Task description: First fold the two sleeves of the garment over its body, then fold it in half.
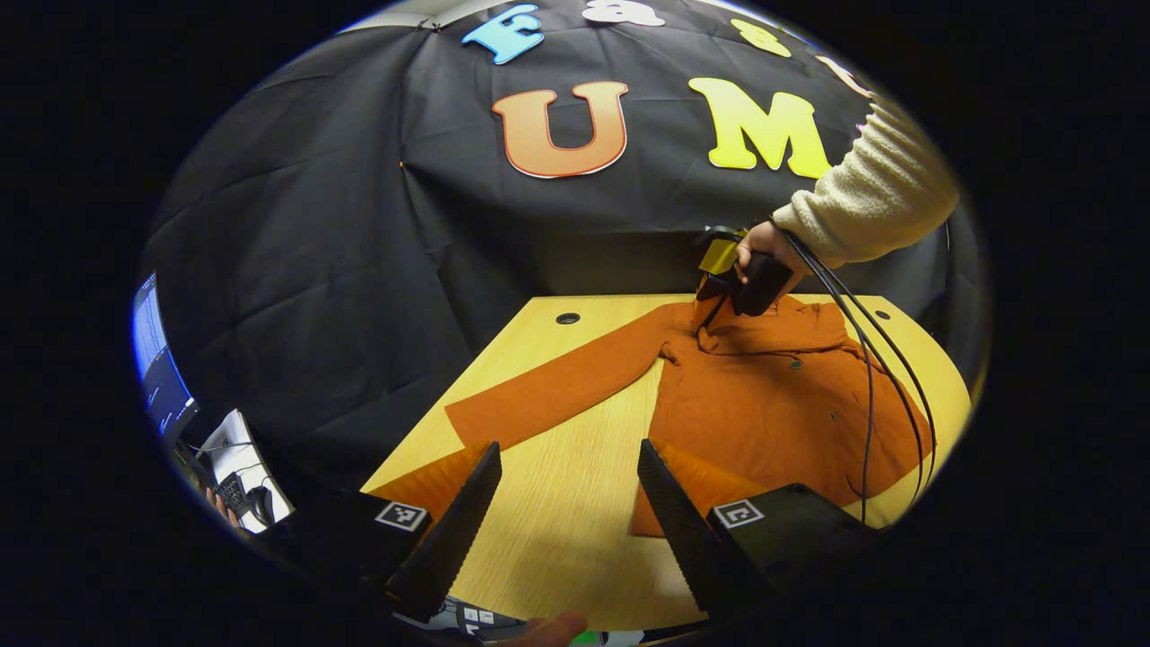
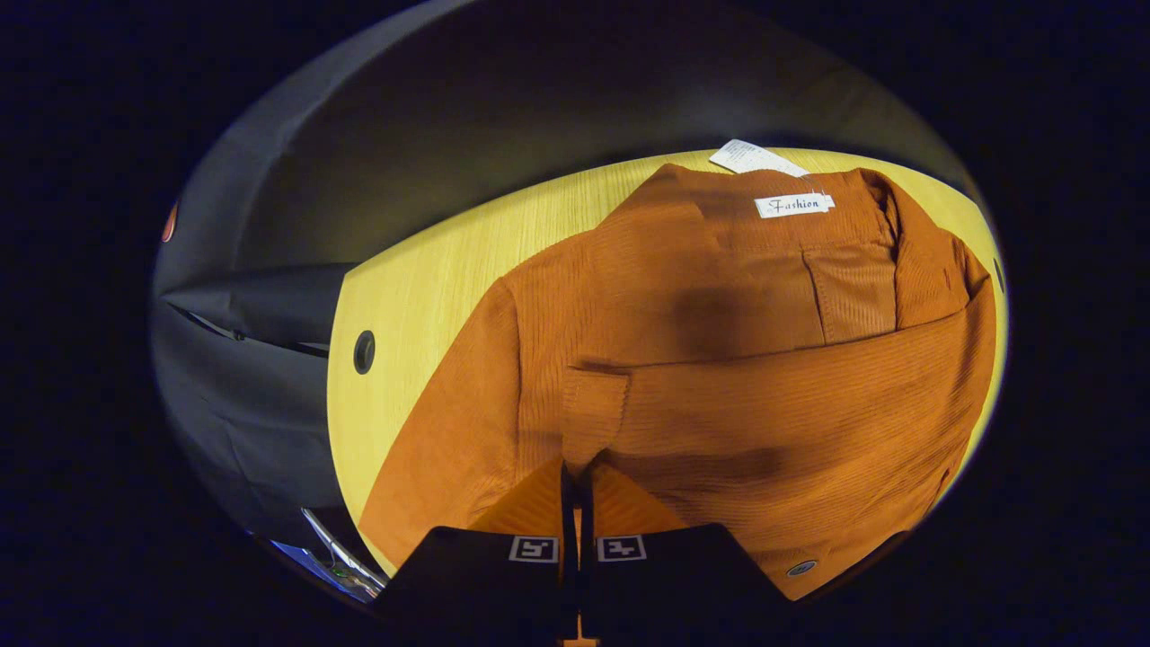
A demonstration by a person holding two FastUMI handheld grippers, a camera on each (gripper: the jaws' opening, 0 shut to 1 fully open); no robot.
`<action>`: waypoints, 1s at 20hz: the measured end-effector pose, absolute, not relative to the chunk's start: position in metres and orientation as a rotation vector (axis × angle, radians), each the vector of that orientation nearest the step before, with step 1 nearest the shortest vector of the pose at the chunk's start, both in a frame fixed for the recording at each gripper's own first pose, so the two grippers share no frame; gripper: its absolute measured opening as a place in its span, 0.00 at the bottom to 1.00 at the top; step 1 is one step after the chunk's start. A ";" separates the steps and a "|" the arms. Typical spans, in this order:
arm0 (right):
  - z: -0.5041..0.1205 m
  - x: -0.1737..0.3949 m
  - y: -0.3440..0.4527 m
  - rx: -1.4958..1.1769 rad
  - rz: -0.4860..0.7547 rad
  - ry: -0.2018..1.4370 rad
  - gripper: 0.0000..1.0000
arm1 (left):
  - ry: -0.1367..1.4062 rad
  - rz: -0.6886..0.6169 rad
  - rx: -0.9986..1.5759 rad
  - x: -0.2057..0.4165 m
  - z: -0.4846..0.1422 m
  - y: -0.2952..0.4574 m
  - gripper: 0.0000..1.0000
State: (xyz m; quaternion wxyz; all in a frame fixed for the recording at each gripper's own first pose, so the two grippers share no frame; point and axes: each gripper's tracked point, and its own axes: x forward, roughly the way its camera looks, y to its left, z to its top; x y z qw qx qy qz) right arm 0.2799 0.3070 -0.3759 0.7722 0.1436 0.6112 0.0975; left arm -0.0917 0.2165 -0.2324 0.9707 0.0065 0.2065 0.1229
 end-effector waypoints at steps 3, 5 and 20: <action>-0.370 0.280 0.311 0.331 0.236 1.310 0.12 | 0.416 0.279 -0.001 -0.099 -0.222 0.213 0.99; -0.353 0.273 0.328 0.450 0.274 1.325 0.38 | 0.411 0.302 -0.002 -0.106 -0.213 0.212 0.99; -0.219 0.118 0.138 0.497 0.516 1.236 0.95 | 0.679 0.685 -0.295 -0.054 -0.273 0.329 0.99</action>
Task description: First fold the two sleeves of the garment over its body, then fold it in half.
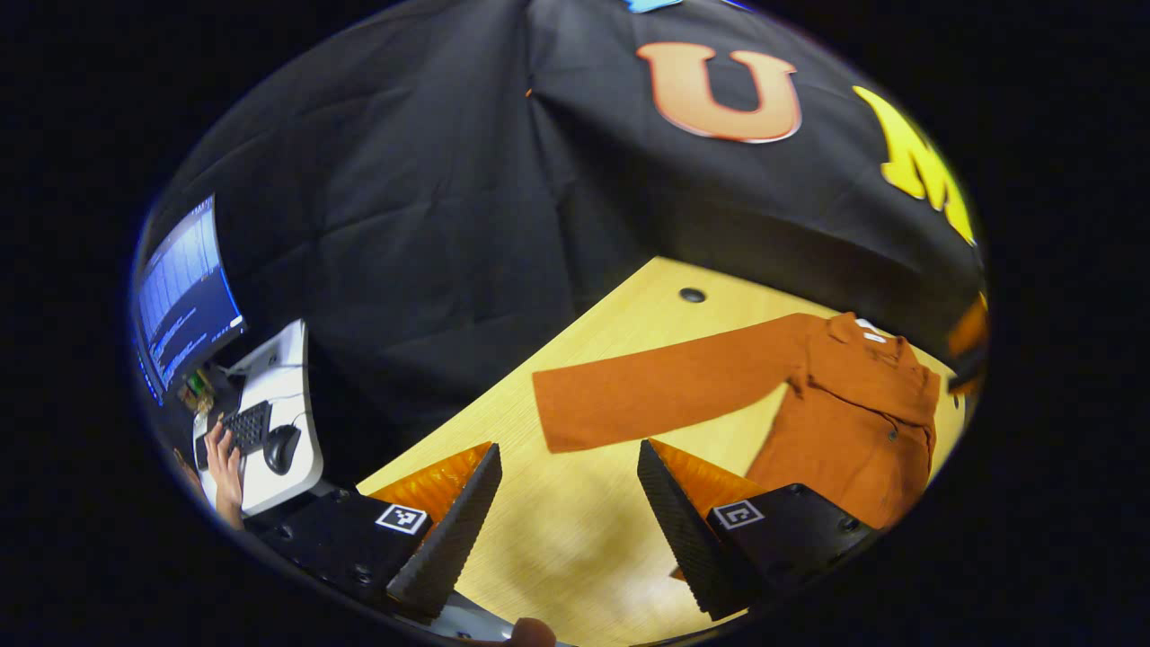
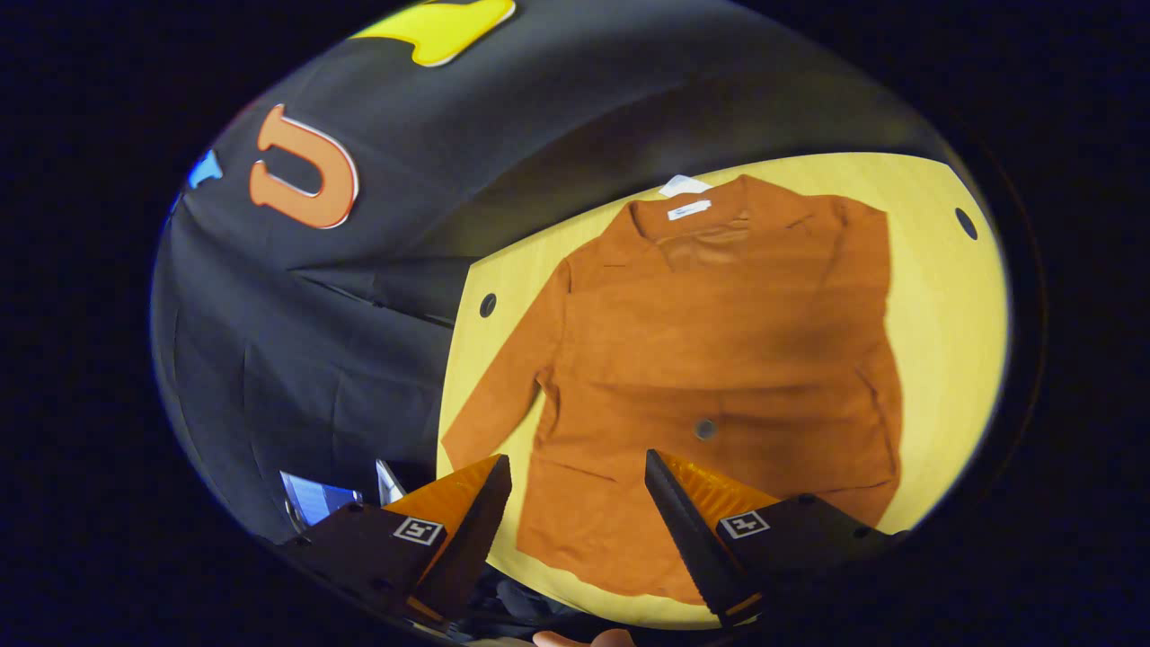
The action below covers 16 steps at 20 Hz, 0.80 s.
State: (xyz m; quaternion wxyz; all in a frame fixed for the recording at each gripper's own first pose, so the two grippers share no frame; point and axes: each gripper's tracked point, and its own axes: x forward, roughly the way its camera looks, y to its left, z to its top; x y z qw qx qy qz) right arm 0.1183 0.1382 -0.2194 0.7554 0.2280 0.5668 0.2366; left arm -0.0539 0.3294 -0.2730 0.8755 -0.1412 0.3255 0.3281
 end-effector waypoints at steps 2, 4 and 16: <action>-0.230 0.098 0.096 0.521 0.491 1.243 0.95 | 0.792 0.710 -0.448 -0.040 -0.301 0.347 0.99; -0.245 0.077 0.052 0.517 0.440 1.236 0.95 | 0.880 0.715 -0.563 -0.023 -0.323 0.360 1.00; -0.299 -0.057 -0.039 0.290 0.403 1.364 0.95 | 1.252 0.605 -0.751 0.016 -0.388 0.421 0.98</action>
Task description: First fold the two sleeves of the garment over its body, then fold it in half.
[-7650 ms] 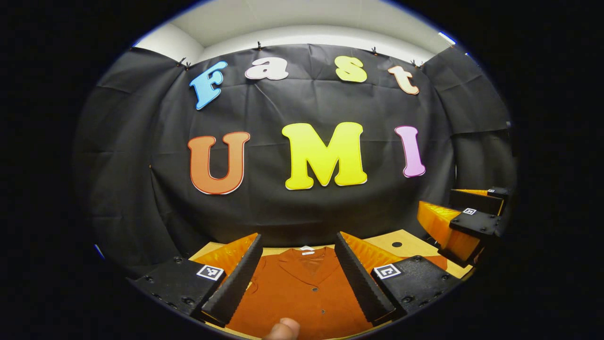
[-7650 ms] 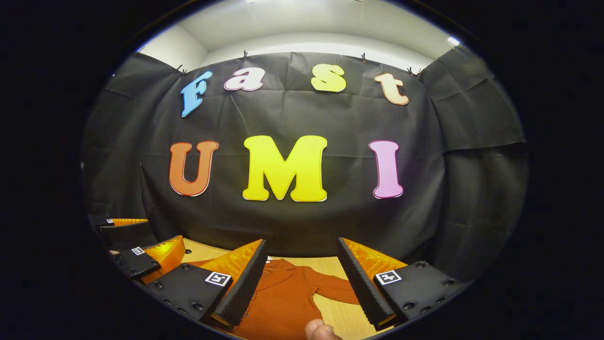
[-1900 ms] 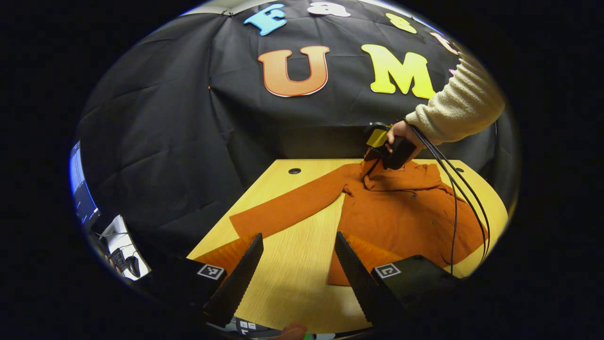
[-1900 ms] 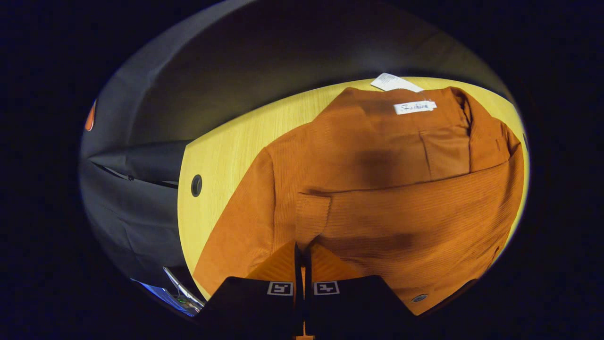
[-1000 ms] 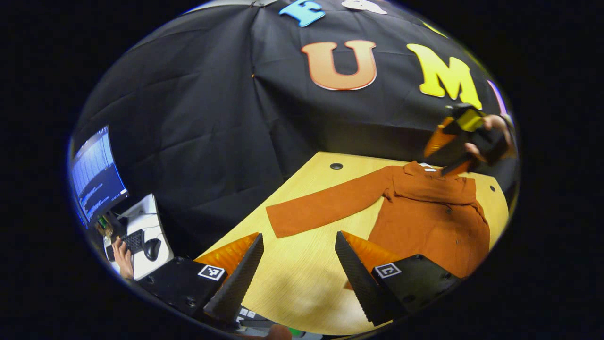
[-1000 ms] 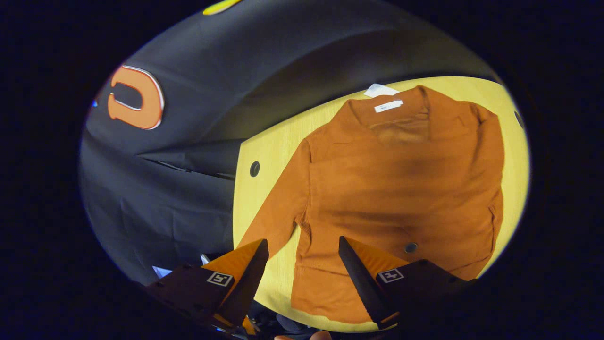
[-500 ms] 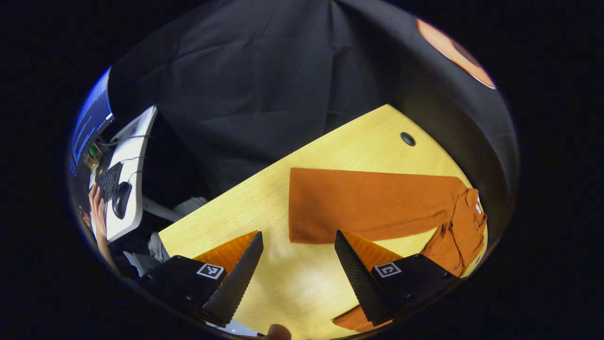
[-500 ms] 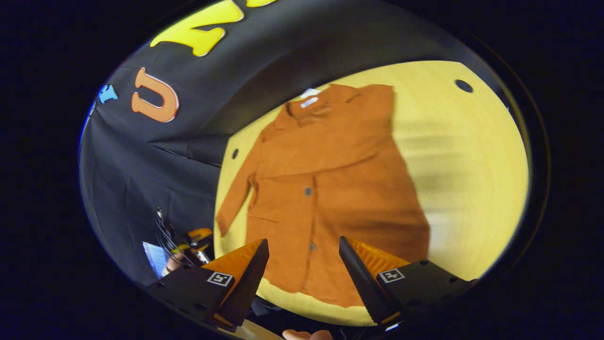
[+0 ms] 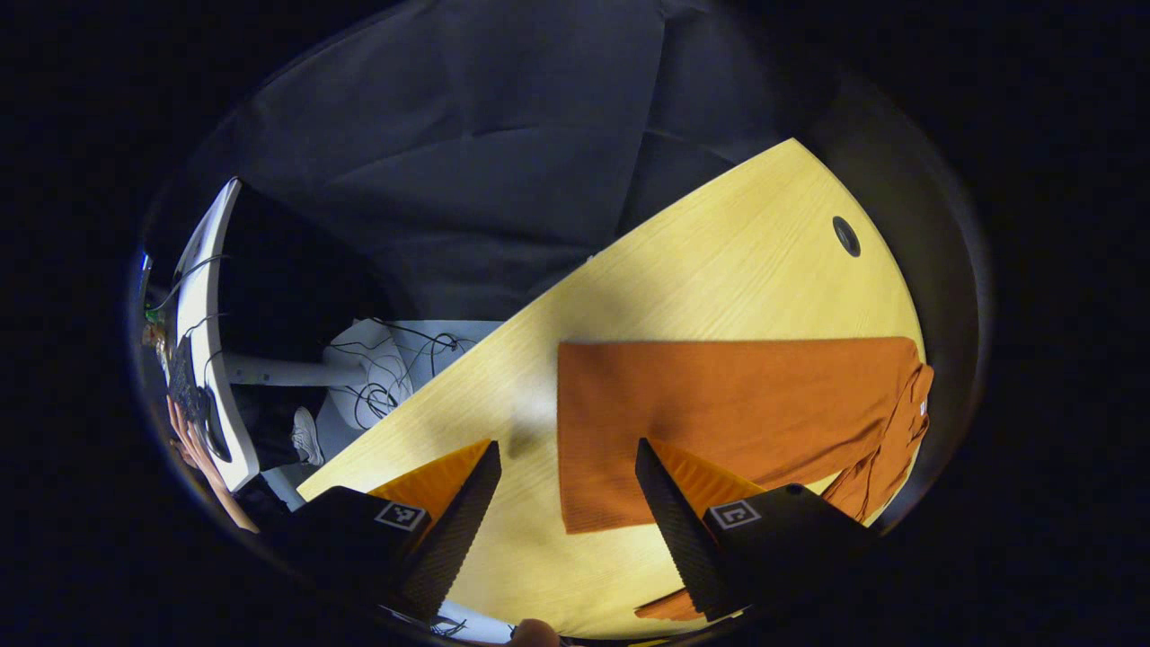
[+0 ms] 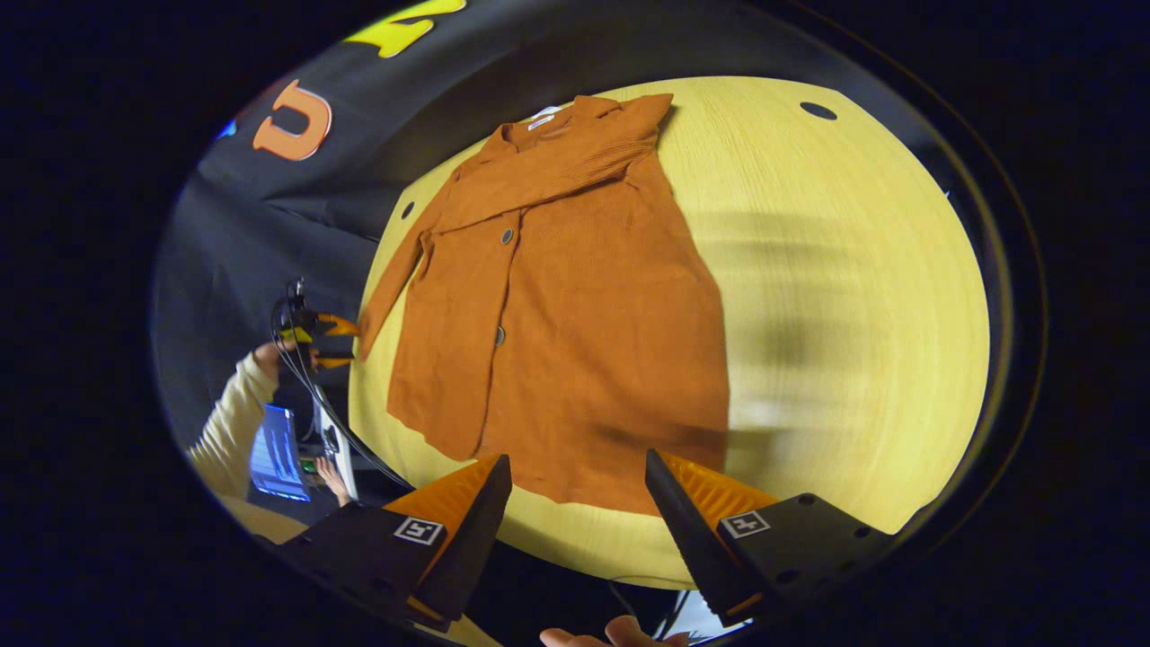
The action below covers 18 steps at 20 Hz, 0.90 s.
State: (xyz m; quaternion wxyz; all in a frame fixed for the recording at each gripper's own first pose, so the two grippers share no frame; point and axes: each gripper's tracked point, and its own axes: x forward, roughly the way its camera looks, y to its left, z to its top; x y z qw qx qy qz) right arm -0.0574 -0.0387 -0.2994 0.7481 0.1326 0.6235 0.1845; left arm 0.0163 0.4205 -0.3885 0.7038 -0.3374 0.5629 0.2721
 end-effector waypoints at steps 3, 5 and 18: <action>-0.294 -0.055 -0.038 0.352 0.386 1.354 0.95 | 1.286 0.616 -0.805 0.023 -0.399 0.420 1.00; -0.294 -0.057 -0.040 0.409 0.372 1.366 0.96 | 1.323 0.623 -0.810 0.022 -0.395 0.422 0.90; -0.296 -0.057 -0.039 0.320 0.386 1.335 0.96 | 1.341 0.517 -0.687 0.051 -0.390 0.411 0.26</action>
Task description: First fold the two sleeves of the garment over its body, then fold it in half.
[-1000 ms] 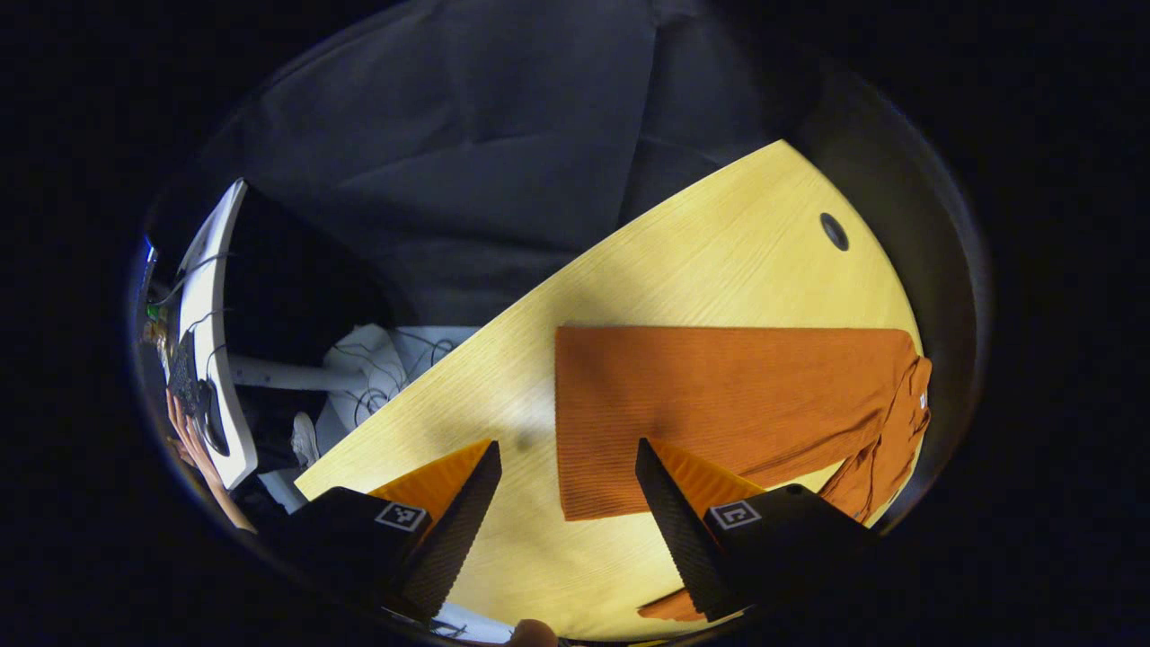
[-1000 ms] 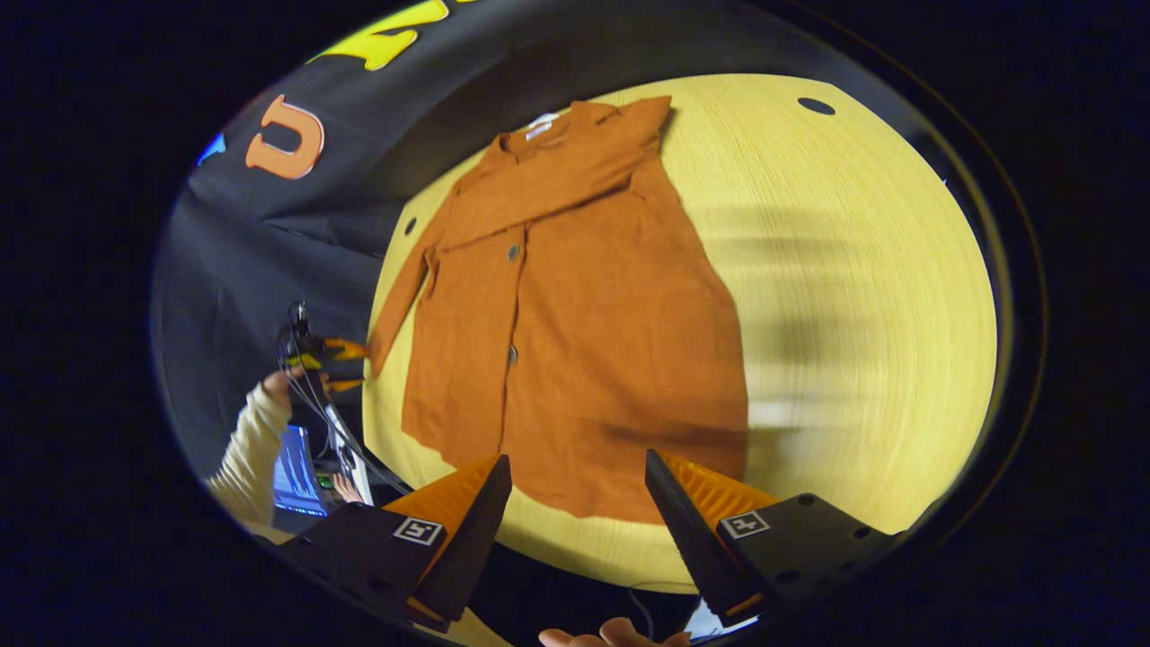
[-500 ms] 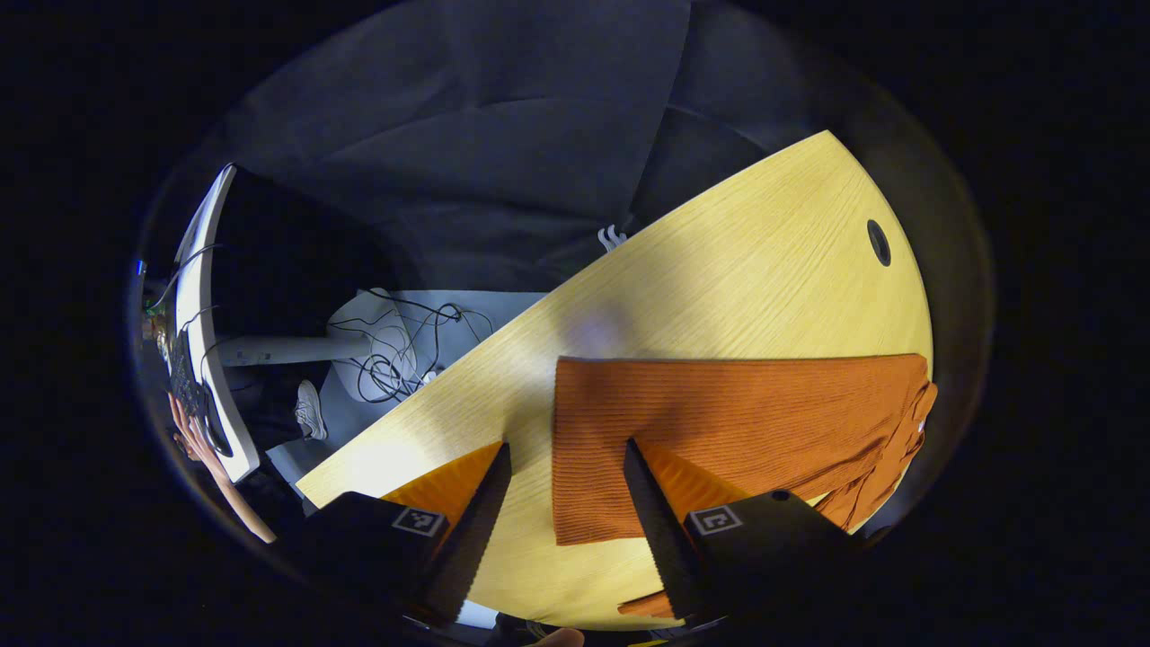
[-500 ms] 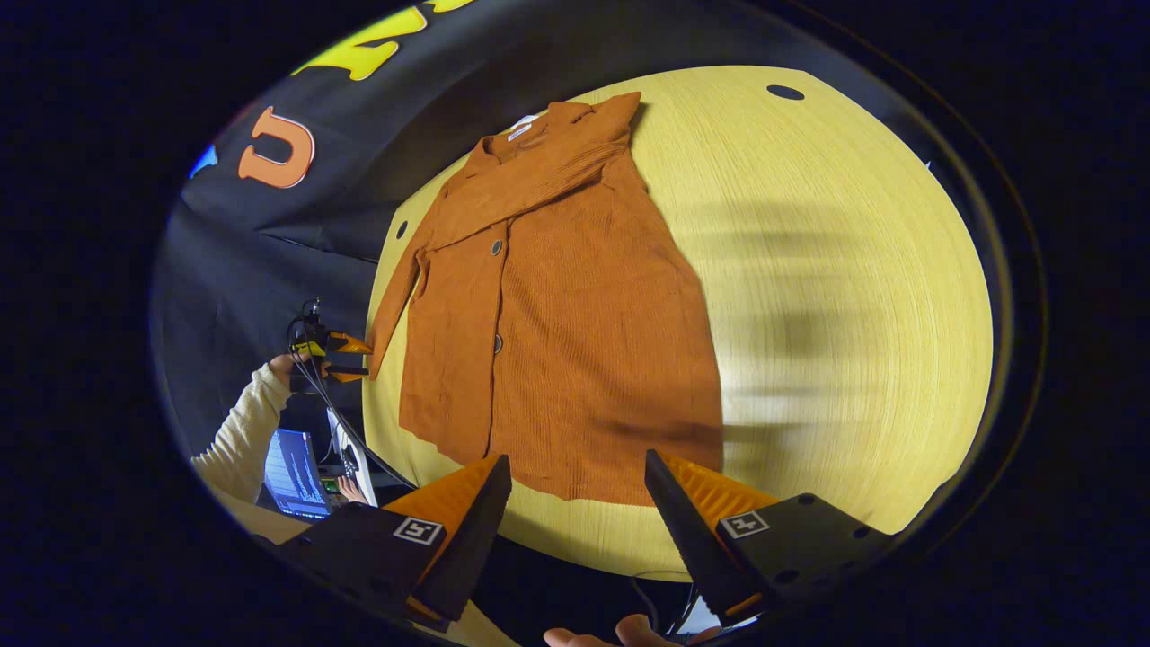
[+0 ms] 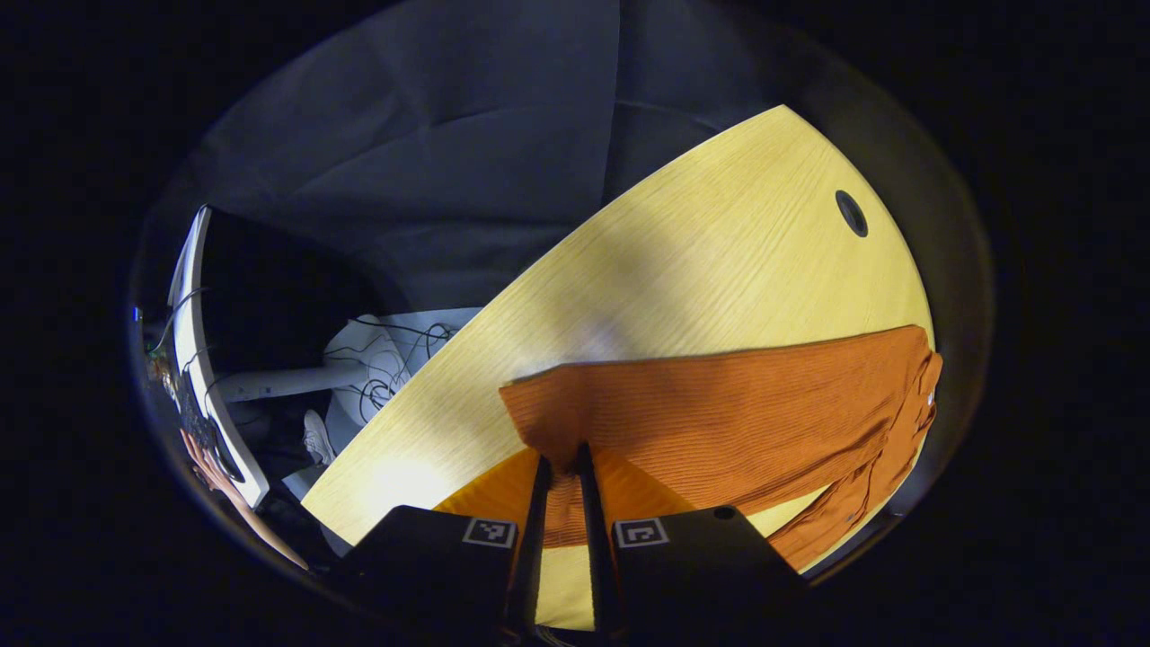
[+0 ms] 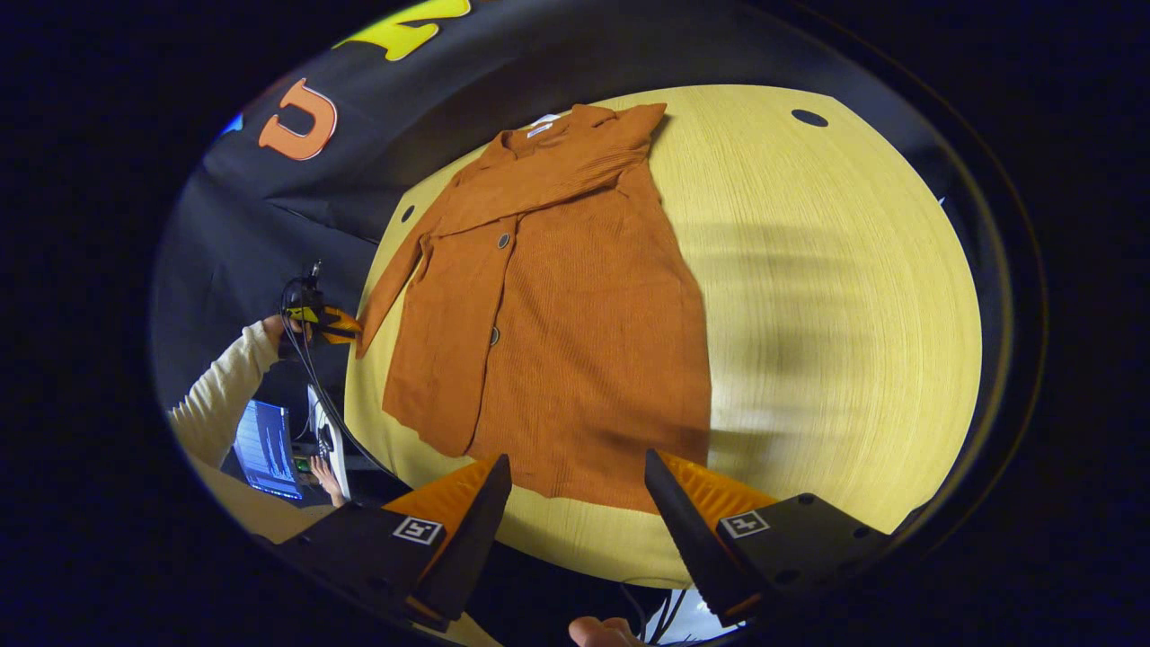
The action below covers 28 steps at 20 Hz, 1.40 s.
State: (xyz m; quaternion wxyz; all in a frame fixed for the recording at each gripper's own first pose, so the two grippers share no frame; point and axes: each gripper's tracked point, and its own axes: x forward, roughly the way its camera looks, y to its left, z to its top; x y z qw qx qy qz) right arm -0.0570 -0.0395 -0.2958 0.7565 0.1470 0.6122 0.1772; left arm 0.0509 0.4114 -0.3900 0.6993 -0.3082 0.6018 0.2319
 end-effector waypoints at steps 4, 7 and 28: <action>-0.297 -0.057 -0.050 0.347 0.355 1.312 0.96 | 1.224 0.488 -0.719 0.054 -0.390 0.411 0.06; -0.308 -0.064 -0.078 0.320 0.321 1.315 0.96 | 1.227 0.495 -0.750 0.047 -0.380 0.407 0.03; -0.302 -0.052 -0.134 0.485 0.372 1.101 0.96 | 0.928 -0.235 -0.344 0.293 -0.149 -0.070 0.03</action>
